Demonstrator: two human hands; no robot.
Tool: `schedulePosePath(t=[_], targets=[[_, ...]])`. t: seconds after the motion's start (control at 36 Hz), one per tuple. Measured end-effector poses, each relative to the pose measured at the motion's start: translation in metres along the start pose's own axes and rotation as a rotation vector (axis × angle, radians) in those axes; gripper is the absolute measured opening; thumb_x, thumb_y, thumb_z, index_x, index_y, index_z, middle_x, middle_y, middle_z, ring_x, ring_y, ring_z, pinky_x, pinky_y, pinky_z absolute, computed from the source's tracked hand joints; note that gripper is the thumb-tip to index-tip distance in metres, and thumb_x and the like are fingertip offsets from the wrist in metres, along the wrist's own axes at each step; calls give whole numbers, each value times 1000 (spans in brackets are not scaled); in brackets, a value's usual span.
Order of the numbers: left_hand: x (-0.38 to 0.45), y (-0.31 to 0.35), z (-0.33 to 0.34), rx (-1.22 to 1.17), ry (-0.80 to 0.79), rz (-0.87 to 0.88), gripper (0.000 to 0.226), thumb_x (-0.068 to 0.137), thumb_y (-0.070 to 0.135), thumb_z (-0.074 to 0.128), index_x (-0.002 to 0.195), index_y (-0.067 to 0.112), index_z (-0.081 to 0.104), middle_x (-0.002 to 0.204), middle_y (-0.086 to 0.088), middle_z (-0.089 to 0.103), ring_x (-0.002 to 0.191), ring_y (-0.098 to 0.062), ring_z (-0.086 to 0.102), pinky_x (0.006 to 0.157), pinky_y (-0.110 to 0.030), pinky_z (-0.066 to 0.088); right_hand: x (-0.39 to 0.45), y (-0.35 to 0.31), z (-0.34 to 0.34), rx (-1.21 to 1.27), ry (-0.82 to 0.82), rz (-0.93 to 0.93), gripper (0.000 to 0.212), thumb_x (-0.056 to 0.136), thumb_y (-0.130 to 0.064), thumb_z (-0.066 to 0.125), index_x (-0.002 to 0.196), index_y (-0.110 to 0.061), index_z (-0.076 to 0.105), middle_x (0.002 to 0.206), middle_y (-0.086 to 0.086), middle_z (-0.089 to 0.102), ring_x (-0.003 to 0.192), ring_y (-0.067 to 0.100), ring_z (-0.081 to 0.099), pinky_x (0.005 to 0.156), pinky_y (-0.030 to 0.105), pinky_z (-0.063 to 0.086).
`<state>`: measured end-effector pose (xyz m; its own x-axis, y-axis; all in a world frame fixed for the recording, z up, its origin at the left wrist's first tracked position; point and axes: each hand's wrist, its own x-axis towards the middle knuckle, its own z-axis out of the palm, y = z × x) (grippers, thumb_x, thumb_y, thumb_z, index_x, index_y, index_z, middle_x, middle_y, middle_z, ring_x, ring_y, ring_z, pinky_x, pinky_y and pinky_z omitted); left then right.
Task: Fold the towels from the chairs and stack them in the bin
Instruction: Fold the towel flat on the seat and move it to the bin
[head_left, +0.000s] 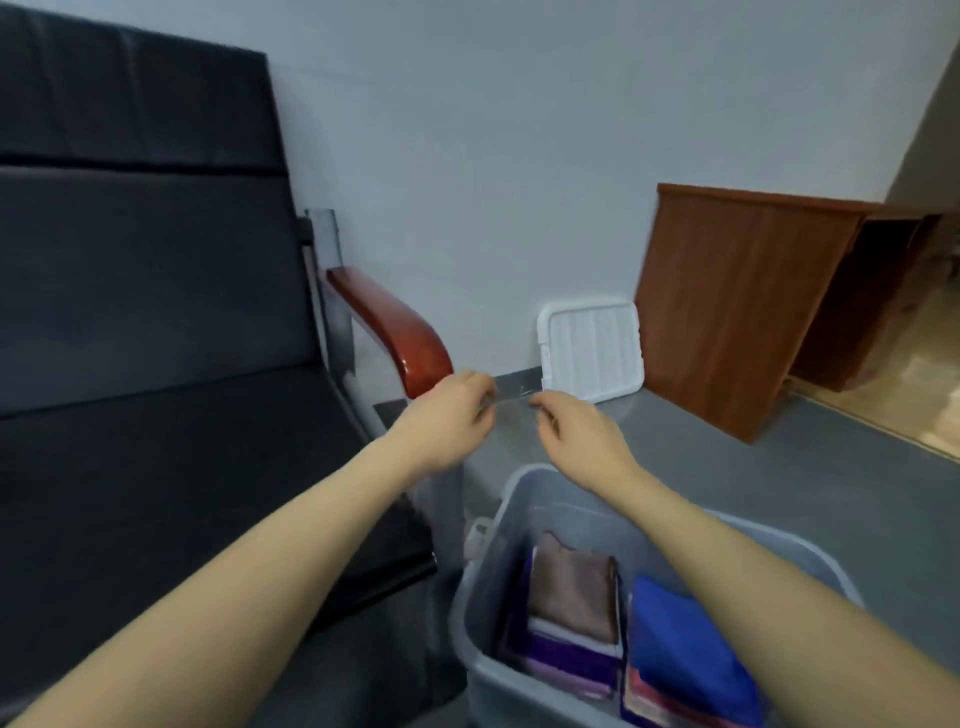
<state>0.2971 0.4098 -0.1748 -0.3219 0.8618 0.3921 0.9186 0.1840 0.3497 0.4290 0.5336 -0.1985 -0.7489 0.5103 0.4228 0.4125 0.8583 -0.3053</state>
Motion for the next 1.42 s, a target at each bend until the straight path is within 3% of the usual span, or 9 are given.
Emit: schedulePosePath(t=[0.22, 0.56, 0.72, 0.81, 0.92, 1.03, 1.14, 1.33, 1.42], targets=[[-78, -75, -108, -9, 210, -292, 23, 96, 22, 45, 112, 14, 58, 106, 1, 55, 93, -18, 57, 85, -40, 50, 43, -145, 25, 161, 13, -231, 28, 97, -21, 42, 117, -18, 60, 107, -2, 66, 100, 20, 60, 79, 33, 47], [-226, -206, -197, 137, 337, -782, 21, 95, 24, 44, 108, 15, 58, 108, 2, 57, 96, -19, 57, 81, -36, 49, 60, -355, 125, 313, -242, -386, 25, 97, -22, 40, 110, -24, 61, 93, -9, 62, 82, 13, 57, 69, 30, 40], [-295, -258, -235, 251, 406, -977, 13, 90, 16, 44, 79, 14, 52, 89, -4, 62, 83, -25, 59, 67, -32, 43, 60, -451, 172, 370, -360, -565, 24, 96, -20, 41, 109, -22, 61, 109, -7, 61, 97, 16, 57, 74, 30, 42], [-325, -280, -250, 293, 437, -1039, 16, 91, 18, 46, 85, 10, 59, 89, -7, 64, 85, -26, 60, 73, -38, 49, 58, -492, 197, 417, -408, -617, 23, 95, -19, 44, 111, -22, 61, 118, -6, 59, 104, 18, 56, 78, 31, 42], [-355, -312, -264, 309, 433, -1123, 15, 91, 16, 44, 81, 10, 53, 85, -8, 59, 81, -26, 57, 66, -36, 44, 57, -545, 233, 491, -483, -663, 26, 95, -18, 46, 116, -20, 61, 123, -4, 59, 110, 19, 55, 91, 35, 46], [-375, -346, -270, 356, 425, -1185, 14, 88, 9, 43, 96, 9, 55, 101, -11, 60, 88, -27, 56, 71, -40, 50, 60, -583, 267, 518, -562, -699, 32, 97, -19, 47, 128, -18, 54, 134, -2, 54, 120, 18, 51, 100, 34, 42], [-384, -375, -270, 455, 392, -1278, 34, 94, 19, 48, 128, 11, 47, 132, -10, 46, 119, -28, 46, 92, -35, 43, 70, -606, 295, 519, -634, -676, 43, 98, -17, 44, 141, -18, 41, 146, 1, 44, 131, 21, 44, 108, 35, 36], [-387, -395, -260, 691, 249, -1297, 26, 97, 13, 45, 123, 10, 49, 126, -12, 49, 115, -28, 48, 91, -33, 43, 90, -610, 324, 570, -656, -596, 57, 98, -12, 46, 150, -19, 23, 154, 1, 30, 135, 20, 38, 106, 29, 34], [-386, -396, -255, 676, 322, -1199, 22, 97, 13, 46, 118, 12, 54, 125, -8, 48, 110, -25, 50, 84, -33, 46, 93, -609, 331, 605, -660, -607, 62, 97, -12, 48, 151, -26, 20, 154, -2, 30, 120, 19, 52, 94, 25, 43]])
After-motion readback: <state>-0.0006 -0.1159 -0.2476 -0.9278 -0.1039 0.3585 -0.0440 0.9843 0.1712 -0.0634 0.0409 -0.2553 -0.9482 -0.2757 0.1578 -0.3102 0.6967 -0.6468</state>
